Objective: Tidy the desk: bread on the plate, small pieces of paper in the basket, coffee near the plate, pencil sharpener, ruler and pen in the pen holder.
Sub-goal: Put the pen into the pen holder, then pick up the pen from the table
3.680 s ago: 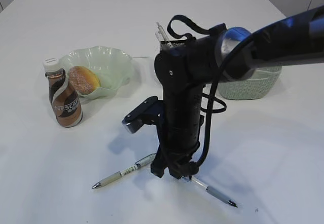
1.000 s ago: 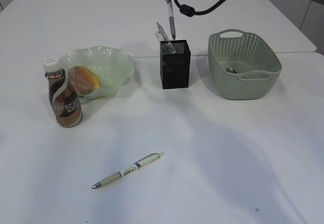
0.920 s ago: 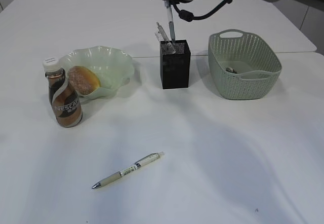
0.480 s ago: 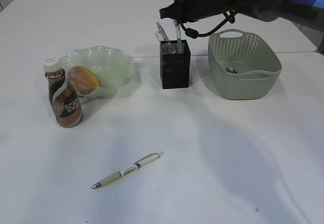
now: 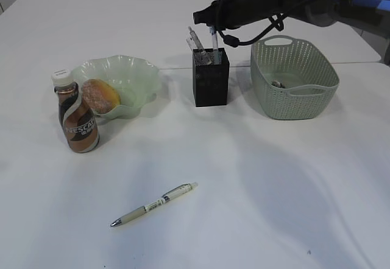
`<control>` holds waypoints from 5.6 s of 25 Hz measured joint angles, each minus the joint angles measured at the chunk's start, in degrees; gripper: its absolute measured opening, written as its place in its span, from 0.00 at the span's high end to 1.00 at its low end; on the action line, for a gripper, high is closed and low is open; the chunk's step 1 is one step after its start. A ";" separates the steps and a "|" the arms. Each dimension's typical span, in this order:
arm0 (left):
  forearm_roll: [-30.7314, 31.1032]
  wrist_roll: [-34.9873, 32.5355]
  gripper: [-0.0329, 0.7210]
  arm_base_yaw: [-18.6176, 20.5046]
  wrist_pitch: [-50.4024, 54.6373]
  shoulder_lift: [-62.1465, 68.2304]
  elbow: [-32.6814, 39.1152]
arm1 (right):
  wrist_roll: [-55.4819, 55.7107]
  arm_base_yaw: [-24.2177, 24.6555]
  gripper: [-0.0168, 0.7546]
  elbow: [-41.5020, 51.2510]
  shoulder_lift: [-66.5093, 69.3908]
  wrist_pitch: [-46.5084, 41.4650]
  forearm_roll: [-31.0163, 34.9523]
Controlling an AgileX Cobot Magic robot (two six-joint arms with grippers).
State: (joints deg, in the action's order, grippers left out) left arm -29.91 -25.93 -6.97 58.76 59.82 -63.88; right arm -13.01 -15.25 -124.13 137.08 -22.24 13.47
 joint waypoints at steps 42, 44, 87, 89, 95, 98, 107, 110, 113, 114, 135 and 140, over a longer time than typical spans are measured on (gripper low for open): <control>0.00 0.00 0.64 0.00 0.00 0.00 0.00 | -3.06 0.00 0.46 -0.38 -1.07 -7.47 2.53; 0.00 0.00 0.64 0.00 0.00 0.00 0.00 | -3.82 0.00 0.46 -3.24 -6.17 -13.29 2.53; -12.58 -24.92 0.45 -14.83 -13.95 29.80 -0.84 | -3.10 0.00 0.46 20.31 -61.56 -48.42 -4.94; -12.18 -24.29 0.45 -14.83 -12.73 32.00 -2.95 | -3.10 0.00 0.46 21.23 -62.08 -48.42 -5.06; -5.23 -20.83 0.45 -17.05 -10.30 37.50 -12.17 | -2.76 0.00 0.46 29.17 -65.41 -47.74 -6.18; 1.83 -15.35 0.45 -19.30 -8.00 39.55 -16.32 | -2.55 0.00 0.46 29.63 -65.43 -47.50 -6.83; 21.04 2.06 0.45 -26.27 1.80 43.64 -22.96 | -2.20 0.00 0.46 29.61 -65.53 -47.28 -7.83; 25.55 6.68 0.45 -28.51 3.39 43.64 -23.07 | -2.09 0.00 0.46 29.61 -65.53 -47.28 -7.83; 26.07 9.25 0.45 -29.43 4.22 43.64 -23.07 | -2.09 0.00 0.46 29.61 -65.53 -47.28 -7.83; 26.18 9.84 0.45 -29.44 4.50 43.90 -23.07 | -1.54 0.00 0.46 29.61 -65.53 -47.28 -7.96; 26.53 11.57 0.45 -32.48 -1.43 54.75 -23.09 | 15.06 0.00 0.46 44.55 -69.36 -39.81 -26.77; 26.33 11.57 0.45 -32.48 -1.66 54.75 -23.09 | 19.06 0.00 0.46 56.02 -68.91 -33.93 -29.04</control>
State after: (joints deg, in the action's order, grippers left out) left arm -3.58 -14.37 -39.45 57.10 114.56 -86.97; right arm 6.05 -15.25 -68.12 68.17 -56.17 -15.57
